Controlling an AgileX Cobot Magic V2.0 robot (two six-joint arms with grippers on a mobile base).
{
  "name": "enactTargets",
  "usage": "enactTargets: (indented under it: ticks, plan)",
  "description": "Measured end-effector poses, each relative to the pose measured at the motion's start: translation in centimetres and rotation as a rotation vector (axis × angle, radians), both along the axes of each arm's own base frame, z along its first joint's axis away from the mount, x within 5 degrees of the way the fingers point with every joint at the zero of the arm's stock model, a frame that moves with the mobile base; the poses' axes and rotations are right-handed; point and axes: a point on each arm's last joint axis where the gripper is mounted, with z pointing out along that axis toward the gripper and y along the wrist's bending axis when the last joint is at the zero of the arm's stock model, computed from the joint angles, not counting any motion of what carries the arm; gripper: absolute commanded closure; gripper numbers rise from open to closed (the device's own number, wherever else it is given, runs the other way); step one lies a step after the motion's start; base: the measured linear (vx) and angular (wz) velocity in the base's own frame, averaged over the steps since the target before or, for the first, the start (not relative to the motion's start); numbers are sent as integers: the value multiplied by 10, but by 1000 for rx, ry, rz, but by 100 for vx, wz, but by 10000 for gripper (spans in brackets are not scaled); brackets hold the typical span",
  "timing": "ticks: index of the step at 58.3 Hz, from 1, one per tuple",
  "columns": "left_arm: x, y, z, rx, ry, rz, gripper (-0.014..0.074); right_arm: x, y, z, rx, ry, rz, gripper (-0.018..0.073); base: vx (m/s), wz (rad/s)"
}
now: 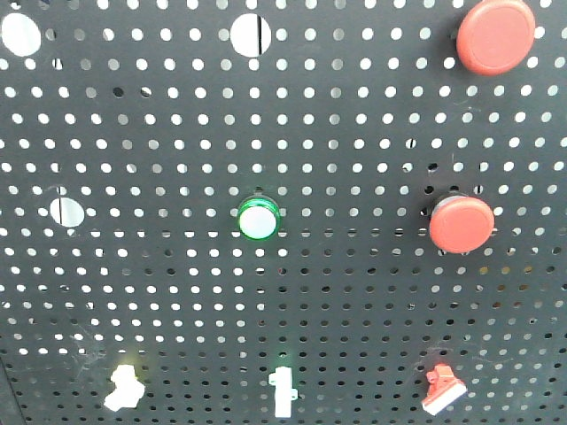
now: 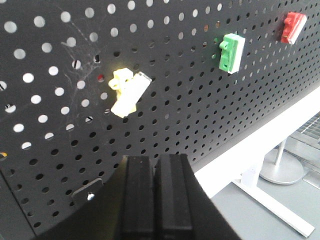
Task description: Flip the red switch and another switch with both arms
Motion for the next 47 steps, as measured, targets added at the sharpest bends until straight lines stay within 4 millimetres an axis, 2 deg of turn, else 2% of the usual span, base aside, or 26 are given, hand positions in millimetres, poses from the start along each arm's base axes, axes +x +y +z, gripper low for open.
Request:
enactTargets:
  ticks: [22,28,34,41,47]
  plan:
    - [0,0,-2,1,2,3,594,0,0,0,-1,2,1,566,0,0]
    - [1,4,-10,95,-51,19,594,0,0,0,-1,2,1,566,0,0]
    - [1,16,-21,160,-162,118,594,0,0,0,-1,2,2,566,0,0]
    - [-6,35,-32,104,-278,299,594,0,0,0,-1,2,2,566,0,0]
    - [-13,46,-52,57,-291,418,594,0,0,0,-1,2,2,566,0,0]
